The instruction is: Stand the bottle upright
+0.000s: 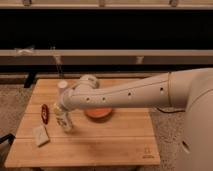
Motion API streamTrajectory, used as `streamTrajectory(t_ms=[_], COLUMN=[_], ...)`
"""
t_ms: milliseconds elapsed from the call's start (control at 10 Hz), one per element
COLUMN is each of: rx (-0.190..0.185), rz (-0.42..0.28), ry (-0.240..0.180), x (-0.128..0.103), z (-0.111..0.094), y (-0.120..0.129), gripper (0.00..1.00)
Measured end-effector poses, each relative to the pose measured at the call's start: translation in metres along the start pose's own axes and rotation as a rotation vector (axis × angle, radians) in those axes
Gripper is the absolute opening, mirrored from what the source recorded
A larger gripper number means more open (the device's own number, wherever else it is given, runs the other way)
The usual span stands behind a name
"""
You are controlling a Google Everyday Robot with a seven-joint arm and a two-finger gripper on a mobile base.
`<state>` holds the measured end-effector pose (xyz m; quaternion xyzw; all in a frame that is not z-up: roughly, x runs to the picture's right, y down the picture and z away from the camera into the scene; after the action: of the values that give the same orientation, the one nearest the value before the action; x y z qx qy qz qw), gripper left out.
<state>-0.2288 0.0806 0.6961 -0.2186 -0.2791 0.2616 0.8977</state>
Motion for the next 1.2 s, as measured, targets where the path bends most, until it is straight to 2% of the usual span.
streamTrajectory(t_ms=[600,1200], rx=[0.049,0.065], rz=[-0.002,0.023], ry=[-0.007,-0.018], x=[0.0040,0.0079], z=[0.0083,0.0068], y=[0.0013,-0.0004], gripper=[0.02,0.61])
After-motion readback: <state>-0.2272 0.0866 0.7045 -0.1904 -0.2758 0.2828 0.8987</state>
